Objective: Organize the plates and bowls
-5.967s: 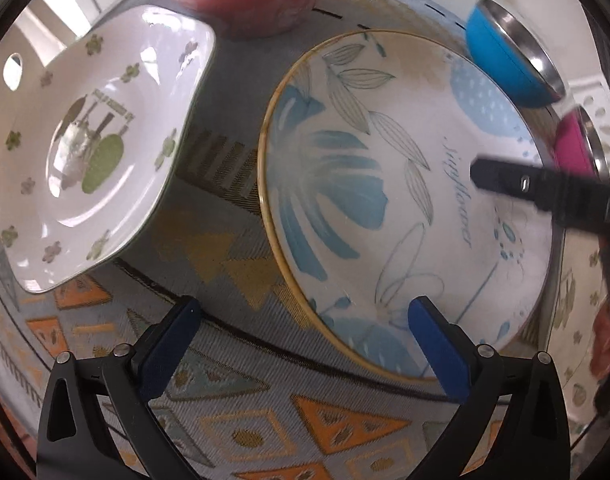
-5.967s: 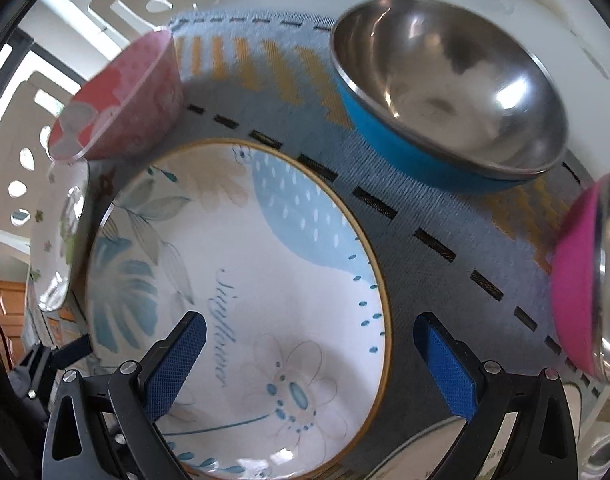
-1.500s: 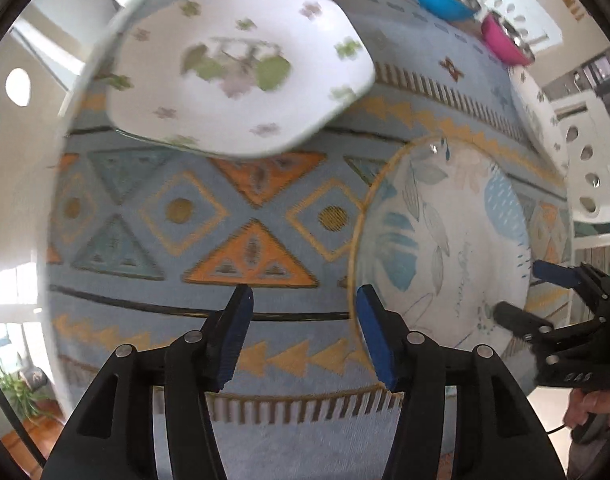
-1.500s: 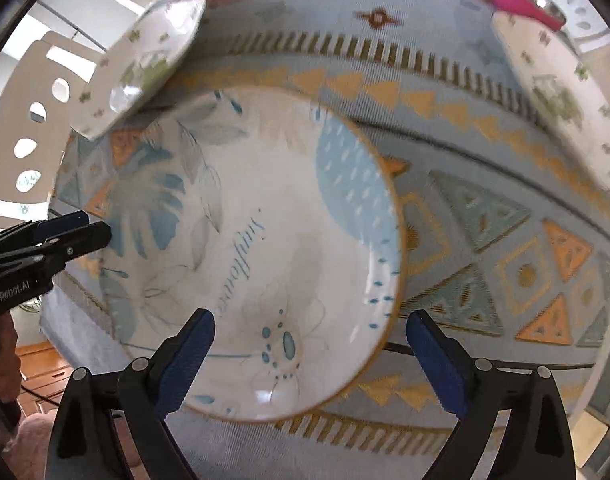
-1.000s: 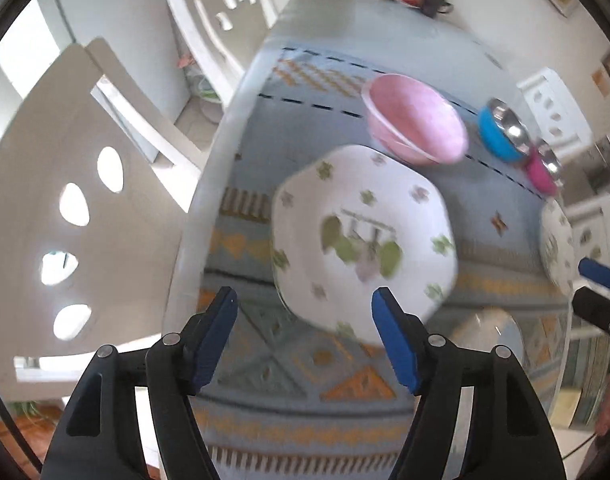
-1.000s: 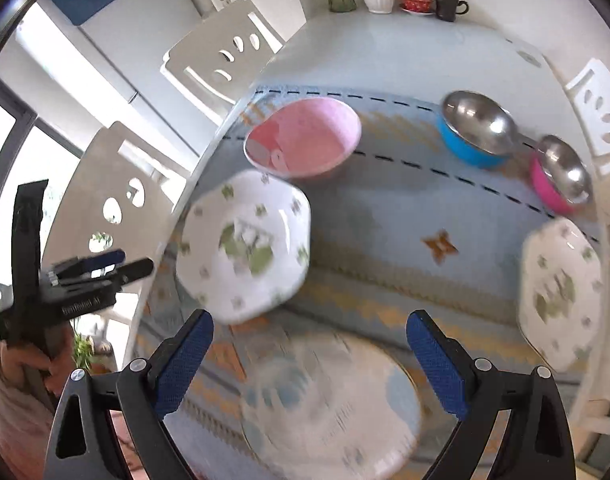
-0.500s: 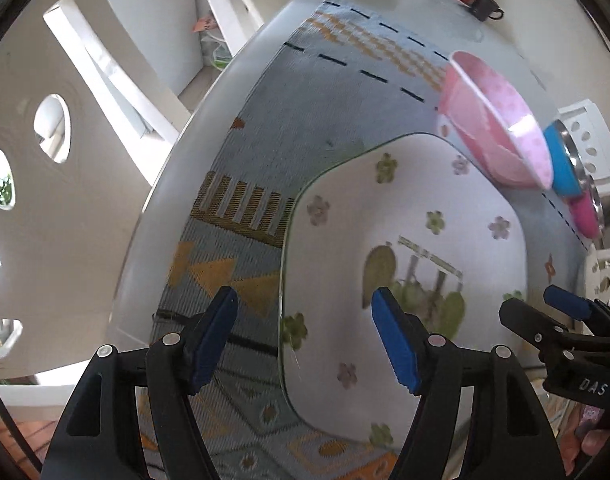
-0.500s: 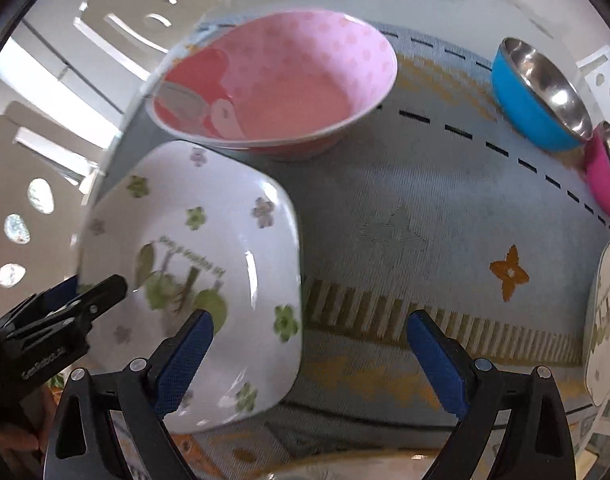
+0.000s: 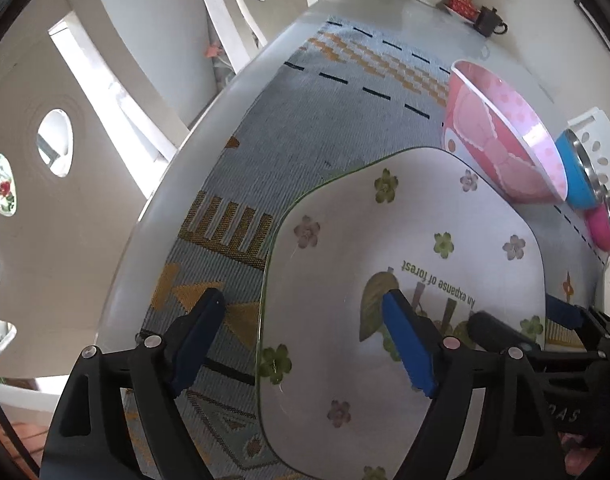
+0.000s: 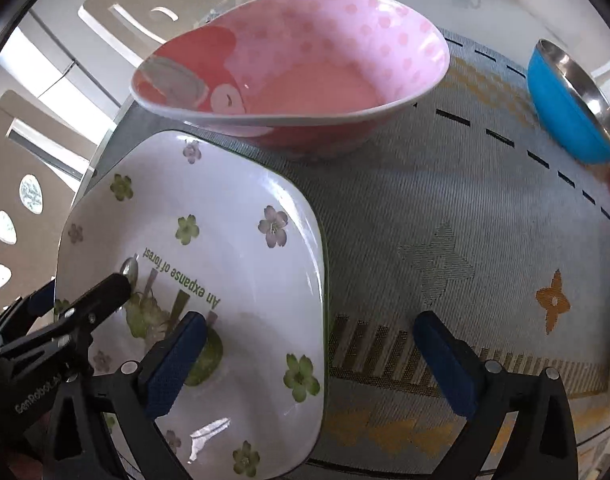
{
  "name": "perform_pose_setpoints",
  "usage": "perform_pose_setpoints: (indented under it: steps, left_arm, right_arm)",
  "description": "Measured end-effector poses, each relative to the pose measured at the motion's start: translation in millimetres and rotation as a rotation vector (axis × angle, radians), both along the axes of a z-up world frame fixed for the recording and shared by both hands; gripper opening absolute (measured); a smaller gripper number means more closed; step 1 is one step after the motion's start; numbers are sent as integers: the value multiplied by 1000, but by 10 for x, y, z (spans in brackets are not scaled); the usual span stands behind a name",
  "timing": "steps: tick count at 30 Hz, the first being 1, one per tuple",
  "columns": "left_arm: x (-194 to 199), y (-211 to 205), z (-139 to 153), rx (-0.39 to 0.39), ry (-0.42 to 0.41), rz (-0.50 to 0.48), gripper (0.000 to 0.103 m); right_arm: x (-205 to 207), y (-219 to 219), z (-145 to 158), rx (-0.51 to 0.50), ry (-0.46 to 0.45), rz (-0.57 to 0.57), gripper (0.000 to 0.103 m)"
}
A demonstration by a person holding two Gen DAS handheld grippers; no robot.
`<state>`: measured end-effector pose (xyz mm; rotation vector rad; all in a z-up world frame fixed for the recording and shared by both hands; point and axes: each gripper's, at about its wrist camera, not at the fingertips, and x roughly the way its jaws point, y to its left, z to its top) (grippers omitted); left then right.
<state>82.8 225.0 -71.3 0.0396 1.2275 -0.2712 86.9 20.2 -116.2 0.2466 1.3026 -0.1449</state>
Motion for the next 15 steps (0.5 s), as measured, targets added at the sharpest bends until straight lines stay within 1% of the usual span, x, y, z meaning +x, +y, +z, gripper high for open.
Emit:
perform_pose_setpoints:
  steps: [3,8,11,15]
  left_arm:
    - [-27,-2,-1,-3,-17,12,80]
    - [-33,11,2,-10,-26,26,80]
    - [-45,18,3,-11,-32,33,81]
    - [-53,24,6,-7,-33,34,81]
  right_arm:
    - [-12,2,-13,-11,-10,34,103]
    - [-20,-28,-41,-9,-18,30,103]
    - [-16,17,-4,-10,5,44,103]
    - [-10,-40,40,-9,23,60,103]
